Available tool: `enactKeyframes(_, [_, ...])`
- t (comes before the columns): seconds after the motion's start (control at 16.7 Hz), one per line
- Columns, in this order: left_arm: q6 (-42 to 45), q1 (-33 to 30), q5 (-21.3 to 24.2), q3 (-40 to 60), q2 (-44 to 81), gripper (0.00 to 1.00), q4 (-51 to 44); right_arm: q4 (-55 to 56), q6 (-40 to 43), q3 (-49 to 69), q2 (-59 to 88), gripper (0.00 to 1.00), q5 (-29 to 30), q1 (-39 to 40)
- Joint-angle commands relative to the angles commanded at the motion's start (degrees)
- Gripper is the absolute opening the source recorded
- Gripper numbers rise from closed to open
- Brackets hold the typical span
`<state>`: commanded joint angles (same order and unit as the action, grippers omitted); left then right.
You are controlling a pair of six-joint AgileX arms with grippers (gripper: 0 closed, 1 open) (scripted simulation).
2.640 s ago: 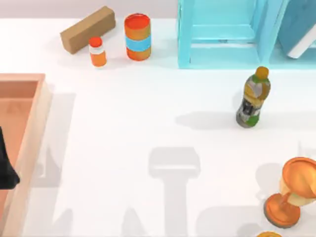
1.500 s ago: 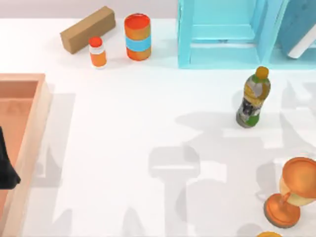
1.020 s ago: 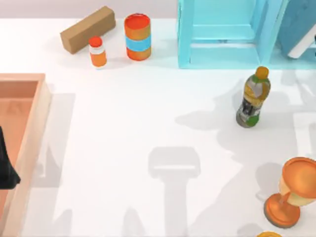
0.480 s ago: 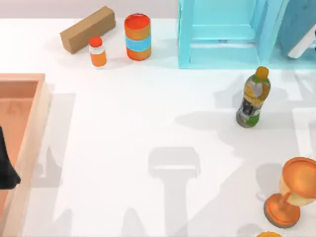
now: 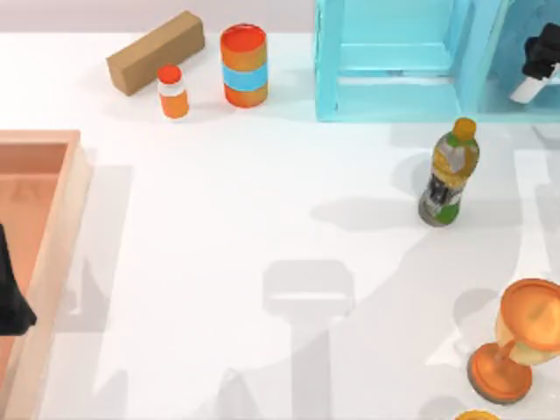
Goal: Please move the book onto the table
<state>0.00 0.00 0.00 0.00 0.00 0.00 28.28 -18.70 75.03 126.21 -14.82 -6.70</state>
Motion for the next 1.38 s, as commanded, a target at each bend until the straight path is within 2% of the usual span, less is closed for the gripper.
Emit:
enactKeyframes(0.42, [0.0, 0.0, 0.0, 0.0, 0.0, 1.00, 0.0, -0.5, -0.3, 4.0, 3.6, 1.00, 0.7, 0.7])
enactKeyframes(1.2, [0.0, 0.0, 0.0, 0.0, 0.0, 1.00, 0.0, -0.5, -0.3, 4.0, 3.6, 0.02, 0.7, 0.7])
enactKeyframes(1.38, [0.0, 0.0, 0.0, 0.0, 0.0, 1.00, 0.0, -0.5, -0.3, 4.0, 3.6, 0.00, 0.7, 0.7])
